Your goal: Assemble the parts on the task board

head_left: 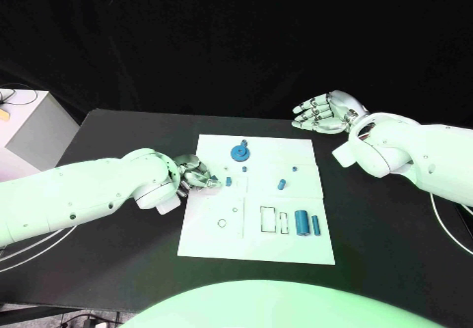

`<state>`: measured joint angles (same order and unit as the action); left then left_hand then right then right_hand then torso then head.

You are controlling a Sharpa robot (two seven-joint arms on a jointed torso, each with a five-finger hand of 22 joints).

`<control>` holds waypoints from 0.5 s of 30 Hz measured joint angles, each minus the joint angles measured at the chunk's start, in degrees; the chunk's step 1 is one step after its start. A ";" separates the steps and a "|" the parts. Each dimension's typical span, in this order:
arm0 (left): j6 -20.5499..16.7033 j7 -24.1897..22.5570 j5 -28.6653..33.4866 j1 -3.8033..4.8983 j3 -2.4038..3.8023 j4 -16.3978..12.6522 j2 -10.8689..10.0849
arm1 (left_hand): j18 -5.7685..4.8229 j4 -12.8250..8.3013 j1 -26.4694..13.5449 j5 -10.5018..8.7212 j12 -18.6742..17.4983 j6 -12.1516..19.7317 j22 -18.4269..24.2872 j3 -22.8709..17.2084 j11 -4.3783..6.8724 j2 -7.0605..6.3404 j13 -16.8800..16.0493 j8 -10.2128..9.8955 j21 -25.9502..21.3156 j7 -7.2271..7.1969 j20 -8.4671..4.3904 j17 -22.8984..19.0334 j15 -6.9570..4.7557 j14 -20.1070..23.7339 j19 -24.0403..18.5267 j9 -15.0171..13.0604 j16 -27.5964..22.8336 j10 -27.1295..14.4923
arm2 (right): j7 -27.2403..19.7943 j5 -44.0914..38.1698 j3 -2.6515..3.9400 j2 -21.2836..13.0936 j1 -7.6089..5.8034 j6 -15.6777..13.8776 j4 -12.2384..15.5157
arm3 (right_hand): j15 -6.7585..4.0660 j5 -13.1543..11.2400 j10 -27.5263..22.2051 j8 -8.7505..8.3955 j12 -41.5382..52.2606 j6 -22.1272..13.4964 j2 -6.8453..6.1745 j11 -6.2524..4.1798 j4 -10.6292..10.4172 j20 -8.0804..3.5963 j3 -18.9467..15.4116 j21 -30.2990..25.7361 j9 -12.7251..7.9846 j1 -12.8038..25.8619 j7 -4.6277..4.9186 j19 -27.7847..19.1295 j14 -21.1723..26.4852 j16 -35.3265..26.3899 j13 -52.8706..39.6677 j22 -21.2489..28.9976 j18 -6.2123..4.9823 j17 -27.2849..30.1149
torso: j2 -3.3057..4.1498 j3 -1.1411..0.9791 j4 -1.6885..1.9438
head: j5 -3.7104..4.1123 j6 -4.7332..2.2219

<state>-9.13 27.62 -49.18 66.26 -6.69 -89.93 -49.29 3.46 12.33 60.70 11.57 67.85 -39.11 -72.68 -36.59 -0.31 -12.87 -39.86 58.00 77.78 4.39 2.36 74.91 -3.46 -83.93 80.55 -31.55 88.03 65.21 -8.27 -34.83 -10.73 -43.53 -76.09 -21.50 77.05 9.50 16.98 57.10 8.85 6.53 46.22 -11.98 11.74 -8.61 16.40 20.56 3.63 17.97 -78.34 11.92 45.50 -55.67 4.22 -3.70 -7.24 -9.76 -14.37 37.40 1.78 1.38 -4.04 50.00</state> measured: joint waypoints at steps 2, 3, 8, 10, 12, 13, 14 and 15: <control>-0.02 0.00 0.06 0.00 0.00 0.05 0.00 | 0.00 0.25 0.16 0.00 0.00 0.00 -0.02 0.25 0.00 0.70 0.00 -0.24 0.00 0.00 0.00 0.00 0.00 0.00 0.00 0.06 0.00 0.00 | 0.01 0.00 0.00 0.00 0.00 0.00 -0.01 | 0.00 0.00 0.00 0.00 0.00 0.00 0.00 0.00 0.00 0.00 0.00 0.00 0.00 0.00 0.00 0.00 0.00 0.00 0.00 0.00 0.00 0.00 | 0.00 0.00 0.00 | 0.00 0.00; -0.03 0.00 0.07 0.00 0.00 0.06 0.00 | 0.00 0.29 0.13 0.00 0.00 0.00 -0.02 0.29 0.00 0.85 0.00 -0.24 0.00 0.00 0.00 0.00 0.00 0.00 0.00 0.08 0.00 0.00 | 0.01 0.00 0.00 0.01 0.00 0.00 -0.01 | 0.00 0.00 0.00 0.00 0.00 0.00 0.00 0.00 0.00 0.00 0.00 0.00 0.00 0.00 0.00 0.00 0.00 0.00 0.00 0.00 0.00 0.00 | -0.01 0.00 0.00 | 0.00 0.00; -0.09 0.00 0.19 0.00 0.00 0.14 0.00 | 0.00 1.78 0.12 0.00 0.00 0.00 -0.05 0.46 0.00 3.31 0.09 -0.24 0.00 0.00 0.00 0.00 0.00 0.00 0.00 0.31 0.00 0.00 | 0.02 0.00 0.00 0.01 0.00 0.02 -0.02 | 0.00 0.00 0.00 0.00 -0.11 0.10 0.00 0.00 0.00 0.00 0.00 0.00 0.00 0.00 -0.10 0.00 0.00 0.00 0.00 0.03 0.00 0.00 | -0.02 0.00 -0.01 | 0.00 0.00; -0.10 0.00 0.23 0.00 0.00 0.16 -0.01 | 0.00 1.96 0.10 0.00 0.00 0.00 -0.05 0.42 0.00 3.57 0.12 -0.24 0.00 0.00 0.00 0.00 0.00 0.00 0.00 0.31 0.00 0.00 | 0.03 0.00 0.00 0.01 0.01 0.02 -0.03 | 0.00 0.00 0.00 0.00 -0.24 0.18 0.00 0.00 0.00 0.00 0.00 0.00 0.00 0.00 -0.17 0.00 0.00 0.00 0.00 0.06 0.00 0.00 | -0.02 0.00 -0.01 | 0.00 0.00; -0.11 0.00 0.29 0.00 0.00 0.17 -0.01 | 0.00 2.16 0.46 0.00 0.00 0.00 -0.04 0.22 0.00 3.94 0.21 -0.24 0.00 0.00 0.00 0.00 0.00 0.00 0.00 0.34 0.00 0.00 | 0.03 0.00 0.00 0.01 0.01 0.02 -0.03 | 0.00 0.00 0.00 0.00 -0.24 0.18 0.00 0.00 0.00 0.00 0.00 0.00 0.00 0.00 -0.17 0.00 0.00 0.00 0.00 0.06 0.00 0.00 | -0.02 0.00 -0.03 | 0.00 0.00; -0.12 0.00 0.31 0.00 0.00 0.17 -0.02 | 0.00 2.47 0.51 0.00 0.00 0.00 -0.04 -0.08 0.00 4.63 0.25 -0.24 0.00 0.00 0.00 0.00 0.00 0.00 0.00 0.40 0.00 0.00 | 0.04 0.00 0.00 0.01 0.02 0.03 -0.03 | 0.00 0.00 0.00 0.00 -0.24 0.18 0.00 0.00 0.00 0.00 0.00 0.00 0.00 0.00 -0.17 0.00 0.00 0.00 0.00 0.06 0.00 0.00 | -0.02 0.00 -0.03 | 0.00 0.00; -0.12 0.01 0.33 0.00 0.01 0.17 -0.02 | 0.00 2.63 0.61 0.00 0.00 0.00 -0.05 -0.25 0.00 4.97 0.25 -0.24 0.00 0.00 0.00 0.00 0.00 0.00 0.00 0.41 0.00 0.00 | 0.04 0.00 0.00 0.01 0.02 0.03 -0.03 | 0.00 0.00 0.00 0.00 -0.24 0.18 0.00 0.00 0.00 0.00 0.00 0.00 0.00 0.00 -0.17 0.01 0.00 0.00 0.00 0.06 0.00 0.00 | -0.02 0.00 -0.03 | 0.00 0.00; -0.12 0.01 0.36 0.00 0.01 0.18 -0.02 | 0.00 2.70 0.60 0.00 0.00 0.00 -0.05 -0.32 0.00 4.97 0.25 -0.24 0.00 0.00 0.00 0.00 0.00 0.00 0.00 0.41 0.00 0.00 | 0.05 0.00 0.00 0.01 0.02 0.03 -0.04 | 0.00 0.00 0.00 0.00 -0.24 0.17 0.00 0.00 0.00 0.00 0.00 0.00 0.00 0.00 -0.17 0.01 0.00 0.00 0.00 0.06 0.00 0.00 | -0.02 0.00 -0.03 | 0.02 0.00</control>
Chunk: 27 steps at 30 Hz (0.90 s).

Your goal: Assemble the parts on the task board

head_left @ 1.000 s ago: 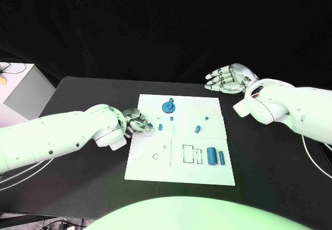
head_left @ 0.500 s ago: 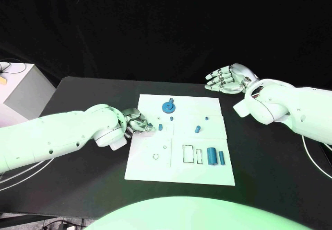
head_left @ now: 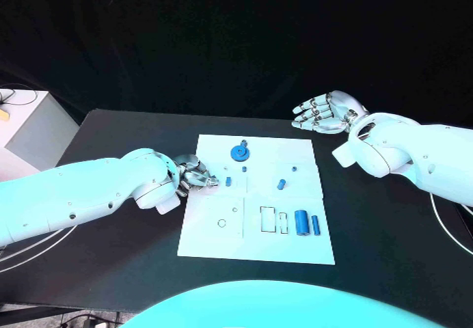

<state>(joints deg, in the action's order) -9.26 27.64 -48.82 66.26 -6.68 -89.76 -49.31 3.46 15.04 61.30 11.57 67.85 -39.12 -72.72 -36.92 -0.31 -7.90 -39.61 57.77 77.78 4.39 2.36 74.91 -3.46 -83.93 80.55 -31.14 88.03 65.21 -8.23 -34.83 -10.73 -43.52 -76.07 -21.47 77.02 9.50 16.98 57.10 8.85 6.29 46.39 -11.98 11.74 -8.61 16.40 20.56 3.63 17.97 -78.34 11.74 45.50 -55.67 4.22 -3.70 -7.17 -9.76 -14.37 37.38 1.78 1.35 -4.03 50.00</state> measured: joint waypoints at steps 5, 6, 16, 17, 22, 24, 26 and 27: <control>-0.01 0.01 0.12 0.00 0.00 0.01 0.00 | 0.00 0.00 0.00 0.00 0.00 0.00 0.00 0.00 0.00 0.00 0.07 0.00 0.00 0.00 0.00 0.00 0.00 0.00 0.00 0.00 0.00 0.00 | 0.02 0.00 0.00 0.00 0.00 0.01 -0.01 | 0.00 0.00 0.00 0.00 0.00 0.00 0.00 0.00 0.00 0.00 0.00 0.00 0.00 0.00 0.00 0.00 0.00 0.00 0.00 0.00 0.00 0.00 | 0.00 -0.01 0.01 | 0.01 0.00; -0.01 0.01 0.15 0.00 0.00 0.02 0.00 | 0.00 0.01 0.00 0.00 0.00 0.00 0.00 0.01 0.00 0.00 0.07 0.00 0.00 0.00 0.00 0.00 0.00 0.00 0.00 0.00 0.00 0.00 | 0.02 0.00 0.00 0.00 0.00 0.02 -0.01 | 0.00 0.00 0.00 0.00 0.00 0.00 0.00 0.00 0.00 0.00 0.00 0.00 0.00 0.00 0.00 0.00 0.00 0.00 0.00 0.00 0.00 0.00 | 0.00 -0.01 0.01 | 0.01 0.00; -0.03 0.01 0.34 0.00 0.01 0.04 0.00 | 0.00 0.48 0.00 0.00 0.00 0.00 0.00 -0.16 0.00 0.00 0.09 0.00 -0.22 0.00 0.00 0.00 0.00 0.00 0.00 0.00 0.00 0.00 | 0.06 0.00 -0.01 0.02 0.03 0.10 -0.05 | 0.00 0.00 0.00 0.00 0.00 0.00 0.00 0.00 0.00 0.00 0.00 0.00 0.00 0.00 0.00 0.00 0.00 0.00 0.00 0.13 0.00 0.12 | 0.00 -0.02 0.01 | 0.02 0.00; -0.05 0.01 0.39 0.00 0.01 0.04 -0.01 | -0.01 0.48 0.17 0.00 0.00 0.00 0.00 -0.16 0.00 0.17 0.11 0.00 -0.22 0.00 0.00 0.00 0.00 0.00 0.00 0.00 0.00 0.00 | 0.07 0.00 -0.01 0.02 0.03 0.12 -0.06 | 0.00 0.00 0.00 0.00 0.00 0.00 0.00 0.00 0.00 0.00 0.00 0.00 0.00 0.00 0.00 0.00 0.00 0.00 0.00 0.13 0.00 0.12 | 0.00 -0.02 0.01 | 0.04 0.00; -0.07 -0.24 0.93 0.00 0.03 0.01 -0.10 | 0.00 -0.01 1.43 -0.83 0.00 0.94 0.15 -4.02 -0.01 1.42 0.46 0.01 -0.22 0.09 0.15 0.00 0.00 0.00 -0.15 0.06 0.00 -0.42 | 0.10 0.00 -0.02 0.03 0.06 0.19 -0.09 | 0.00 0.00 0.00 0.00 0.00 0.00 0.00 0.00 0.00 0.00 0.00 0.00 0.01 0.00 0.00 0.00 0.00 0.00 0.00 0.13 0.00 0.12 | 0.00 -0.02 0.01 | 0.05 0.00; -0.07 -0.53 1.36 0.03 0.05 -0.01 -0.12 | 0.00 -0.93 1.51 -1.57 0.00 1.15 0.22 -6.82 -0.01 1.53 0.58 0.13 -0.45 0.30 0.15 0.00 0.00 0.00 -0.14 0.04 0.00 -0.42 | 0.11 0.00 -0.02 0.03 0.08 0.22 -0.10 | 0.00 0.00 0.00 0.00 0.00 0.00 0.00 0.00 0.01 0.01 0.01 0.00 0.00 0.00 0.00 -0.01 0.00 0.00 0.00 0.15 0.00 0.12 | 0.00 -0.02 0.01 | 0.07 0.00; -0.07 -0.82 1.77 0.03 0.05 -0.01 -0.15 | 0.00 -2.87 1.13 -4.42 0.00 1.56 0.31 -11.10 -0.22 1.91 0.82 0.76 -0.45 0.29 0.25 0.00 0.00 0.00 -0.25 -0.10 0.00 -0.62 | 0.12 0.00 -0.03 0.03 0.09 0.25 -0.11 | 0.00 0.00 0.00 0.00 0.00 0.00 0.00 0.00 0.16 0.21 0.17 0.00 0.00 0.00 0.00 -0.20 0.00 0.00 0.00 0.19 0.00 0.12 | 0.01 -0.02 0.01 | 0.08 0.00; -0.06 -0.96 1.97 0.03 0.05 -0.01 -0.18 | 0.00 -3.18 0.94 -5.99 0.00 1.67 0.37 -12.20 -0.22 2.07 0.92 0.85 -0.58 0.23 0.42 0.00 0.00 0.00 -0.42 -0.14 0.00 -0.62 | 0.13 0.00 -0.03 0.04 0.10 0.27 -0.12 | 0.00 0.00 0.00 0.00 0.00 0.00 0.00 0.00 0.16 0.21 0.17 0.00 0.01 0.00 0.00 -0.20 0.00 0.00 0.00 0.19 0.00 0.12 | 0.01 -0.02 0.01 | 0.08 0.00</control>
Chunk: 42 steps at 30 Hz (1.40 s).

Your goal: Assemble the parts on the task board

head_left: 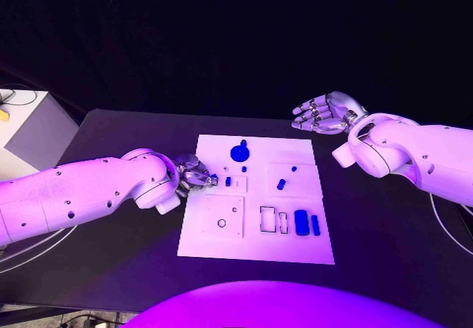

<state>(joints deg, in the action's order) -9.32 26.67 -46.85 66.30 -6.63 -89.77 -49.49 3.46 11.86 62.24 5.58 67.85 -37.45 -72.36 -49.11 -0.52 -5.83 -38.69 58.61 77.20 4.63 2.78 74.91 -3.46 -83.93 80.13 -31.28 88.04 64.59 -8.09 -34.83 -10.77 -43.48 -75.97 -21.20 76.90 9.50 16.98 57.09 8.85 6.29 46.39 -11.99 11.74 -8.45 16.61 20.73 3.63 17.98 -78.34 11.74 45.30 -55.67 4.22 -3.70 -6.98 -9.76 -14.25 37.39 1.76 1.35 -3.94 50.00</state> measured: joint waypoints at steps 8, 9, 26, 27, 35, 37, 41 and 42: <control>0.45 -1.40 1.97 -0.05 -0.04 0.00 -0.24 | 0.01 1.40 -2.45 -2.21 0.00 0.42 0.82 -1.40 -0.30 1.79 1.31 1.12 -0.82 0.19 0.18 0.00 0.41 0.00 -0.61 -0.27 -0.51 -0.92 | 0.06 0.00 -0.02 -0.03 0.08 0.19 -0.03 | 0.00 0.00 0.00 0.00 0.00 0.00 0.00 0.00 0.00 0.00 0.00 0.00 0.00 0.00 0.00 0.00 0.00 0.00 0.00 0.05 0.00 0.08 | 0.00 0.00 -0.01 | 0.00 0.00; 0.57 -1.59 2.21 -0.05 -0.04 0.00 -0.28 | 0.53 1.50 -2.93 -2.24 -0.06 0.81 1.00 -1.51 -0.17 2.27 1.64 1.15 -0.94 0.36 0.19 0.00 0.41 0.00 -0.61 -0.32 -0.51 -1.19 | 0.07 0.00 -0.02 -0.04 0.09 0.22 -0.03 | 0.00 0.00 0.00 0.00 0.00 0.00 0.00 0.00 0.00 0.00 0.00 0.00 0.00 0.00 0.00 0.00 0.00 0.00 0.00 0.05 0.00 0.08 | 0.00 0.00 -0.01 | 0.00 0.00; 4.41 -4.64 6.26 0.04 1.80 0.10 -1.66 | 0.90 -3.09 -13.74 -2.90 -0.29 1.13 1.37 -6.75 -0.39 6.55 2.56 2.21 -1.37 0.69 0.17 0.00 0.41 0.00 -1.46 -1.12 -0.90 -2.67 | 0.19 0.00 -0.06 -0.24 0.17 0.47 -0.01 | 0.00 0.00 0.00 0.00 0.00 0.00 0.00 0.00 0.00 -0.22 0.00 0.00 -0.02 0.00 0.00 -0.21 0.00 0.00 0.00 0.19 0.00 0.15 | -0.02 -0.02 -0.01 | 0.13 0.00; 4.86 -4.70 6.39 0.07 1.90 0.24 -1.70 | 0.90 -3.02 -14.58 -2.90 -0.29 1.13 1.32 -6.81 -0.29 6.97 2.56 2.32 -1.38 0.69 0.09 0.00 0.41 0.00 -1.54 -1.26 -0.89 -2.77 | 0.20 0.00 -0.06 -0.25 0.18 0.48 -0.01 | 0.00 0.00 0.00 0.00 0.00 0.00 0.00 0.00 -0.01 -0.22 0.00 0.00 -0.05 0.00 0.00 -0.21 0.00 0.00 0.00 0.19 0.01 0.15 | -0.03 -0.03 -0.01 | 0.13 0.00; 9.82 -4.73 7.06 0.73 2.32 2.16 -1.51 | 0.90 -6.50 -22.17 -3.20 0.01 1.10 0.90 -11.23 0.00 8.25 2.57 3.17 -1.37 0.66 0.06 0.00 0.41 0.00 -1.56 -2.61 -0.89 -3.06 | 0.25 -0.01 -0.08 -0.27 0.18 0.51 -0.03 | 0.00 0.16 0.00 0.00 0.00 0.12 0.00 0.00 -0.01 -0.10 0.00 0.00 -0.05 0.00 0.12 -0.33 0.00 0.00 0.00 0.25 0.00 0.19 | -0.04 -0.04 -0.01 | 0.13 0.00; 11.37 -4.57 7.14 1.13 2.37 2.88 -1.26 | 0.90 -7.51 -24.43 -3.15 0.22 0.79 0.67 -12.25 0.01 8.50 2.30 3.44 -1.19 0.97 -0.12 0.00 0.41 0.00 -1.74 -3.09 -0.85 -3.06 | 0.26 -0.01 -0.08 -0.27 0.18 0.51 -0.03 | 0.00 0.22 0.00 0.00 0.00 0.21 0.00 0.00 -0.01 -0.01 -0.01 0.00 -0.05 0.00 0.20 -0.41 0.00 0.00 0.00 0.28 0.00 0.21 | -0.04 -0.02 -0.02 | 0.13 0.00; 14.09 -4.05 7.25 1.98 2.41 4.36 -0.57 | 0.90 -8.51 -28.11 -2.89 0.71 0.24 -0.08 -13.25 0.57 9.11 1.44 4.14 -0.45 1.27 -0.24 0.00 0.41 0.00 -1.61 -4.45 -0.14 -2.50 | 0.28 -0.01 -0.09 -0.27 0.19 0.52 -0.04 | 0.00 0.22 0.00 0.00 0.00 0.21 0.00 0.00 0.15 -0.01 0.16 0.00 -0.04 0.00 0.20 -0.41 0.00 0.00 0.00 0.35 0.00 0.26 | -0.03 -0.02 -0.03 | 0.13 0.00; 14.66 -3.89 7.27 2.16 2.43 4.65 -0.42 | 0.90 -9.98 -29.34 -2.89 0.93 0.14 -0.47 -14.72 0.85 9.14 1.04 4.14 -0.04 1.37 -0.46 0.00 0.27 -0.14 -1.39 -4.81 -0.04 -2.20 | 0.28 -0.01 -0.09 -0.27 0.19 0.53 -0.04 | 0.00 0.22 0.00 0.00 0.00 0.21 0.00 0.00 0.15 -0.01 0.16 0.00 -0.04 0.00 0.20 -0.41 0.00 0.00 0.00 0.35 0.00 0.26 | -0.03 -0.02 -0.03 | 0.13 0.00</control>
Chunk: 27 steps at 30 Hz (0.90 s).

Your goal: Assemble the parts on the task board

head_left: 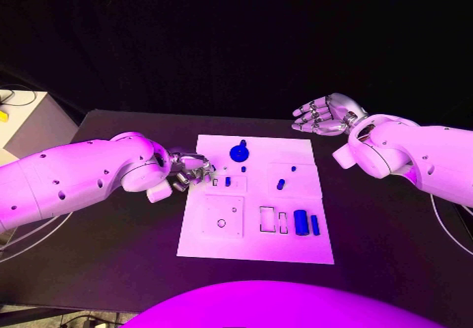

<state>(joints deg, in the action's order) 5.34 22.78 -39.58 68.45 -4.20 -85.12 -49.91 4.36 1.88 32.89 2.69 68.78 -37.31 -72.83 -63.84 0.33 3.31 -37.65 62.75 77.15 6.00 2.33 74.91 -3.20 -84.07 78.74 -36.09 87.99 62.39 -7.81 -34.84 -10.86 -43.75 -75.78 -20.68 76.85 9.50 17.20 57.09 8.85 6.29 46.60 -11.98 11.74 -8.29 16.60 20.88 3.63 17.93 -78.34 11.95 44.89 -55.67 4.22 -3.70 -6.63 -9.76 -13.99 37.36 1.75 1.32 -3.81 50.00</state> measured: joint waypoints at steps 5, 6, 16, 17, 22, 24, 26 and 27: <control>3.11 1.08 0.07 0.87 0.01 1.45 0.90 | 0.00 -0.47 -2.67 0.00 0.78 -1.07 -1.86 -0.61 0.60 0.75 -2.01 0.20 1.51 -0.44 -0.64 0.00 -0.77 0.05 0.95 -1.48 1.10 2.28 | 0.02 0.00 0.00 0.02 0.01 0.01 0.08 | 0.00 0.32 0.14 -0.23 0.00 0.00 0.00 -0.14 0.16 0.00 -0.17 0.00 0.00 0.00 0.00 0.00 0.00 0.00 0.00 0.11 0.00 0.08 | 0.03 0.00 0.02 | -0.03 0.00; 3.64 1.29 0.07 1.03 0.01 1.66 1.08 | -0.01 -0.50 -3.08 0.00 0.92 -1.55 -2.05 -0.59 0.74 0.90 -2.35 0.26 1.51 -0.70 -0.57 0.00 -0.81 0.01 1.02 -1.65 1.36 2.91 | 0.02 0.00 -0.01 0.02 0.01 0.02 0.09 | 0.00 0.32 0.21 -0.23 0.00 0.00 0.00 -0.21 0.16 0.00 -0.17 0.00 0.00 0.00 0.00 0.00 0.00 0.00 0.00 0.11 0.00 0.08 | 0.04 0.00 0.02 | -0.03 0.00; 8.38 3.91 0.21 3.79 -0.04 5.21 3.75 | -0.01 -4.04 -6.74 3.41 2.22 -4.99 -2.13 -0.81 1.40 1.40 -7.24 -1.88 4.46 -1.52 -1.58 0.00 -2.12 0.12 3.49 -4.10 1.83 7.60 | 0.06 -0.01 -0.02 0.14 0.03 0.11 0.12 | 0.00 0.98 0.21 -0.23 0.00 0.00 0.00 -0.21 0.49 -0.21 0.16 0.00 -0.06 0.00 0.00 -0.20 0.00 0.00 0.00 0.44 -0.01 0.32 | 0.02 -0.01 0.02 | 0.12 0.00; 8.98 4.33 0.23 4.30 -0.11 5.71 4.22 | -0.11 -4.04 -6.79 3.41 2.22 -5.13 -2.13 -0.81 1.48 1.42 -7.45 -2.07 4.50 -1.41 -1.62 0.00 -2.13 0.13 3.72 -4.26 1.83 7.90 | 0.06 -0.01 -0.03 0.17 0.04 0.13 0.10 | 0.00 0.98 0.21 -0.23 0.00 0.00 0.00 -0.21 0.49 -0.21 0.16 0.00 -0.06 0.00 0.00 -0.20 0.00 0.00 0.00 0.44 -0.01 0.32 | -0.01 0.00 0.02 | 0.14 0.00; 11.32 6.31 0.25 5.85 -0.49 6.87 5.84 | -0.93 -6.06 -8.27 5.58 2.61 -7.21 -2.13 -2.80 2.62 0.99 -9.55 -3.44 5.62 -1.80 -1.81 0.00 -2.43 0.03 4.50 -5.75 1.83 10.85 | 0.08 -0.01 -0.04 0.27 0.07 0.17 0.02 | 0.00 1.24 0.38 -0.23 0.00 0.00 0.00 -0.05 0.49 -0.21 0.16 0.00 -0.06 0.00 0.00 -0.20 0.00 0.00 0.00 0.59 0.00 0.41 | -0.06 -0.05 0.02 | 0.20 0.00; 12.23 7.22 0.12 6.27 -0.63 7.11 6.36 | -0.93 -6.12 -8.50 5.58 2.61 -7.40 -2.13 -2.74 2.64 0.90 -10.30 -3.89 5.78 -1.84 -1.90 0.00 -2.43 0.03 5.01 -6.17 1.83 11.47 | 0.09 -0.01 -0.04 0.32 0.09 0.19 0.00 | 0.00 1.56 0.41 -0.23 0.00 0.00 0.00 -0.01 0.49 -0.21 0.16 0.00 -0.08 0.00 0.00 -0.20 0.00 0.00 0.00 0.65 0.00 0.49 | -0.09 -0.08 0.02 | 0.19 0.00; 12.90 7.94 -0.10 6.54 -0.75 7.29 6.77 | -0.93 -6.36 -8.73 5.59 2.90 -8.02 -2.12 -2.50 2.76 0.97 -11.06 -4.53 6.01 -1.82 -1.90 0.00 -2.43 0.03 5.01 -6.58 1.83 12.01 | 0.09 -0.01 -0.05 0.35 0.12 0.21 -0.04 | 0.18 1.68 0.41 -0.45 0.00 0.00 0.00 -0.01 0.66 -0.21 0.33 0.00 -0.11 0.00 0.00 -0.20 -0.18 0.00 0.00 0.68 -0.01 0.52 | -0.12 -0.12 0.02 | 0.18 0.00; 13.20 8.25 -0.28 6.66 -0.83 7.37 6.95 | -0.93 -6.37 -8.80 5.59 2.90 -8.27 -2.12 -2.50 2.79 0.91 -11.22 -4.54 6.01 -1.93 -1.90 0.00 -2.43 0.03 5.01 -6.65 1.83 12.20 | 0.10 -0.01 -0.06 0.36 0.14 0.21 -0.06 | 0.21 1.86 0.41 -0.45 0.00 0.00 0.00 -0.01 0.72 -0.21 0.39 0.00 -0.11 0.00 0.00 -0.20 -0.21 0.00 0.00 0.74 -0.01 0.57 | -0.13 -0.12 0.02 | 0.16 0.00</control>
<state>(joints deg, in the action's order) 18.54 31.03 -39.86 75.12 -5.03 -77.75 -42.96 3.43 -4.48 24.09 8.28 71.68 -45.58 -74.95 -66.34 3.12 4.22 -48.87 58.22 83.16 4.07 0.43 74.91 -5.63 -84.04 83.75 -42.74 89.82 74.59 -7.72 -34.85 -10.91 -43.40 -75.65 -20.46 76.79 9.71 19.06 57.50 8.40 6.29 46.60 -11.98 11.73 -7.57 16.39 21.28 3.63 17.82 -78.34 11.94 44.70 -55.88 4.22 -3.70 -5.88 -9.77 -13.42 37.23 1.63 1.34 -3.65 50.00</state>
